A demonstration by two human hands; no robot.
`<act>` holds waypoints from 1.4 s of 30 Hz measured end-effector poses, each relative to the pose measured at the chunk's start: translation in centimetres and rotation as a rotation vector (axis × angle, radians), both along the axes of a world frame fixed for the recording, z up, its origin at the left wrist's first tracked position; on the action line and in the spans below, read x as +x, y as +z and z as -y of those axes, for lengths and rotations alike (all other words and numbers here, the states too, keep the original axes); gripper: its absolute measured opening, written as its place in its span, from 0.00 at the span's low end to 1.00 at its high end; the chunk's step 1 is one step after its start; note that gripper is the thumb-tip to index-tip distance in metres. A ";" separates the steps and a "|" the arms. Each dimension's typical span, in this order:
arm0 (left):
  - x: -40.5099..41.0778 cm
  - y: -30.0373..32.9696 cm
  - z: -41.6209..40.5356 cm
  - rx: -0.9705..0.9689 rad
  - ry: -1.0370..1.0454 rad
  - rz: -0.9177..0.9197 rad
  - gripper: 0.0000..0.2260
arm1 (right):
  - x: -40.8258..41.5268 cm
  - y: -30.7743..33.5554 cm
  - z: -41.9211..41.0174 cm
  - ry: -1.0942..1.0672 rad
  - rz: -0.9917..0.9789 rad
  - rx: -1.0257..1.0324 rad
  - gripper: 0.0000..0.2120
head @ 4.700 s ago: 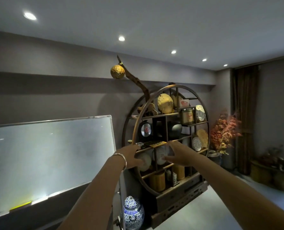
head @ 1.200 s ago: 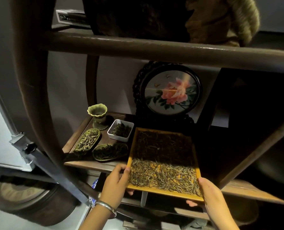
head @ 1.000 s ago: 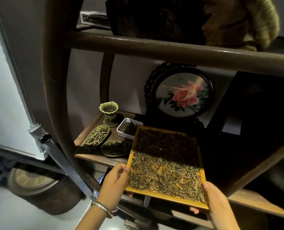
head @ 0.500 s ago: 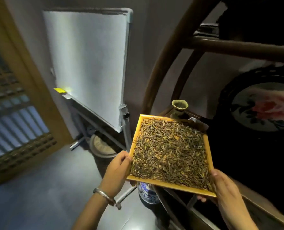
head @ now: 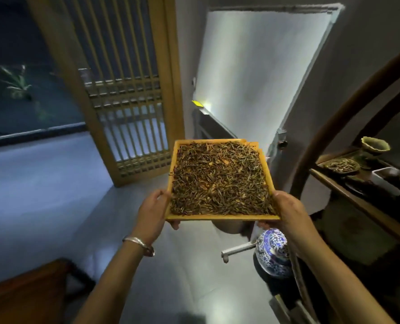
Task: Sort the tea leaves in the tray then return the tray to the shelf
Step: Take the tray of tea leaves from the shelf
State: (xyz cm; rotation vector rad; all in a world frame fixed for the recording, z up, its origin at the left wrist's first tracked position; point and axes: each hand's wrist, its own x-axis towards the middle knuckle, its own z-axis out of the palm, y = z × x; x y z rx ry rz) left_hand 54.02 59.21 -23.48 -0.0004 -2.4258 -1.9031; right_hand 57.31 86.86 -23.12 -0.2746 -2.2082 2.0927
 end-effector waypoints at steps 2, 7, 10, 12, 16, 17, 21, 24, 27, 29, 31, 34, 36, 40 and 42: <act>2.0 0.1 4.3 0.006 0.077 -0.008 0.10 | -0.6 0.1 3.9 0.070 -0.004 -0.013 0.16; 7.9 0.5 13.9 -0.036 0.313 -0.026 0.11 | -1.5 -0.2 14.3 0.326 -0.019 -0.016 0.15; 12.2 0.8 18.6 -0.167 0.457 -0.063 0.08 | -2.0 -0.6 20.8 0.481 -0.031 -0.013 0.16; 15.0 0.7 21.5 -0.209 0.553 -0.089 0.04 | -2.2 -0.6 25.4 0.594 -0.022 -0.005 0.17; 20.2 0.8 27.4 -0.181 0.828 -0.131 0.07 | -2.1 -0.6 34.7 0.800 -0.005 -0.023 0.16; 21.3 0.9 28.7 -0.095 0.890 -0.084 0.08 | -1.9 -0.7 37.1 0.844 -0.003 -0.028 0.16; 25.7 0.4 33.9 0.042 1.077 -0.024 0.09 | -1.3 -0.8 47.0 1.017 -0.009 -0.046 0.14; 28.2 0.5 36.8 0.044 1.222 -0.052 0.09 | -0.9 -0.9 54.1 1.152 -0.015 -0.056 0.18; 30.6 0.7 39.5 -0.028 1.399 -0.048 0.10 | 0.3 -0.8 60.9 1.331 0.023 -0.080 0.15; 32.0 0.4 41.2 -0.059 1.489 -0.002 0.10 | 1.2 -0.9 65.1 1.421 0.056 -0.109 0.14; 33.6 0.0 42.7 -0.068 1.579 0.027 0.09 | 2.3 -1.2 69.2 1.526 0.026 -0.081 0.16; 35.6 -0.6 44.2 0.031 1.720 0.012 0.11 | 4.2 -1.7 74.4 1.683 -0.014 -0.047 0.15; 36.7 -0.8 44.9 0.040 1.824 0.002 0.10 | 5.9 -2.0 77.2 1.779 -0.019 -0.059 0.14; 39.2 -2.1 46.7 0.019 1.914 0.067 0.12 | 8.9 -3.2 82.2 1.905 -0.007 -0.053 0.13; 40.4 -2.9 48.2 0.018 1.925 0.071 0.12 | 10.1 -3.9 84.7 1.956 0.000 -0.039 0.13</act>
